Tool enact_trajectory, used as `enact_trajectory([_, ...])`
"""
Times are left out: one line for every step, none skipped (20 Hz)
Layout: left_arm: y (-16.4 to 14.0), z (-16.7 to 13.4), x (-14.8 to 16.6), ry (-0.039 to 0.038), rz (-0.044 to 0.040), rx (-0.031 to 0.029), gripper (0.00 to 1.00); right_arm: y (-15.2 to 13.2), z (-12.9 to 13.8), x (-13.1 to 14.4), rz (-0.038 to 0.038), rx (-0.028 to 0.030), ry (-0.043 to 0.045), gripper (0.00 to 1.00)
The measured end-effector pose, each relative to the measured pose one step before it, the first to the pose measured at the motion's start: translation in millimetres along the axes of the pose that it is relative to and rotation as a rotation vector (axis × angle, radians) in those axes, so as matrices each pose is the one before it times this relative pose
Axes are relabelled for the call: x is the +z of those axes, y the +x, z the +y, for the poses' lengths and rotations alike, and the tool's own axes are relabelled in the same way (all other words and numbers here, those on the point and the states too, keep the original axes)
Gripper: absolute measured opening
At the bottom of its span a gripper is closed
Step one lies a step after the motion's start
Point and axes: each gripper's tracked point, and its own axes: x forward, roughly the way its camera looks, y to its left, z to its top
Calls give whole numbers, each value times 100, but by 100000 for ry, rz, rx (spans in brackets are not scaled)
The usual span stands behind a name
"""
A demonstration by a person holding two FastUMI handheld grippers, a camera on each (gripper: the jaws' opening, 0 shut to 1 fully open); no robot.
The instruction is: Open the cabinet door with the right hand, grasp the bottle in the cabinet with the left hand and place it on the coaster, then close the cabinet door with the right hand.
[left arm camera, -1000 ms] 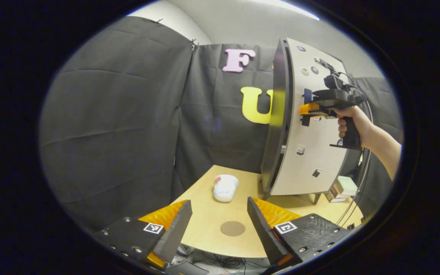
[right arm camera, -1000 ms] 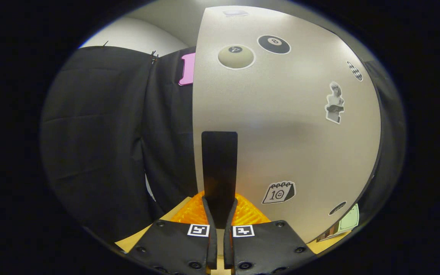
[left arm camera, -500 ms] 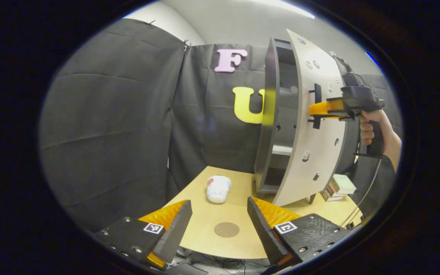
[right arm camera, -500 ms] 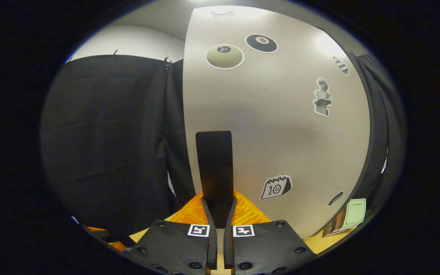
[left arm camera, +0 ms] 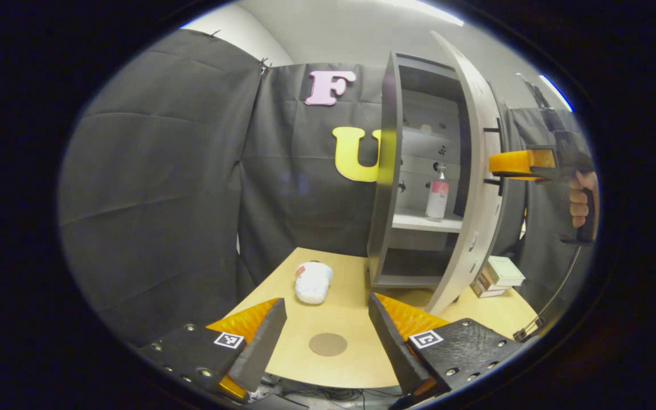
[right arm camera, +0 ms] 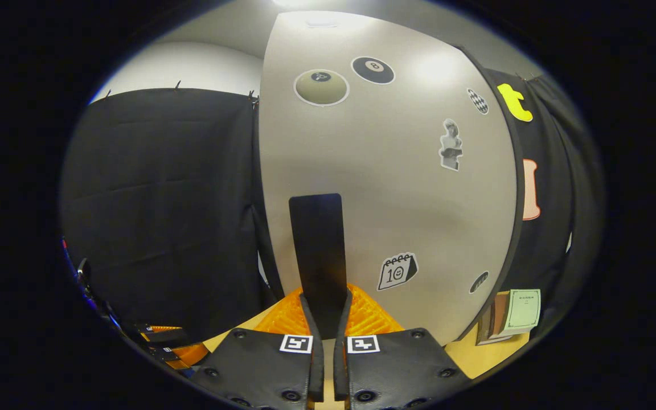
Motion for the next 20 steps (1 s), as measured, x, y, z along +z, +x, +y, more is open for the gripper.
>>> enact_trajectory([272,-339,51,364,39,-1016,88,56,-108,78,314,-479,143,8])
enact_trajectory([331,-316,82,332,81,-1061,88,42,-2,15,39,-622,-141,8])
enact_trajectory([337,-401,36,234,71,-1186,88,26,-83,46,171,-903,-277,8])
enact_trajectory([402,-429,172,117,51,-1256,88,-66,134,81,94,-931,81,8])
enact_trajectory([375,-391,117,53,154,-1356,88,-2,18,85,156,-897,606,8])
enact_trajectory([433,-493,216,144,22,-1524,88,176,224,203,-81,-813,1125,8])
enact_trajectory([445,-552,83,257,-88,-1623,88,-4,-116,280,-116,-788,1443,8])
enact_trajectory([481,-529,147,385,-229,-1604,88,-116,-430,202,-208,-682,1392,8])
enact_trajectory([510,-714,348,690,-183,-2011,88,35,-320,219,-443,-835,1007,8])
enact_trajectory([422,-546,208,675,-11,-1575,88,-8,-309,144,-458,-953,960,5])
enact_trajectory([601,-563,-79,747,108,-1638,88,-392,-14,-557,-223,-1182,977,8])
enact_trajectory([584,-622,125,545,-45,-1781,88,-183,-198,-15,-19,-1458,828,5])
enact_trajectory([488,-633,20,275,-125,-1958,88,-155,-251,36,-301,-1540,274,8])
enact_trajectory([547,-677,123,118,-5,-2039,89,-98,-223,29,-531,-1720,-44,8])
enact_trajectory([515,-812,68,142,263,-2059,89,-480,-373,162,-727,-1880,-7,8])
enact_trajectory([537,-739,62,289,335,-1883,89,-787,-561,22,-380,-1777,635,5])
enact_trajectory([583,-623,-99,428,323,-1641,89,-656,-547,-34,-68,-1504,1122,8])
enact_trajectory([395,-554,148,438,170,-1568,91,-323,-694,0,-189,-1788,729,8])
enact_trajectory([444,-616,-35,317,96,-1622,90,-385,-714,88,-330,-2126,-73,7])
enact_trajectory([462,-570,185,190,24,-1615,89,-515,-668,-23,-802,-2797,-401,7])
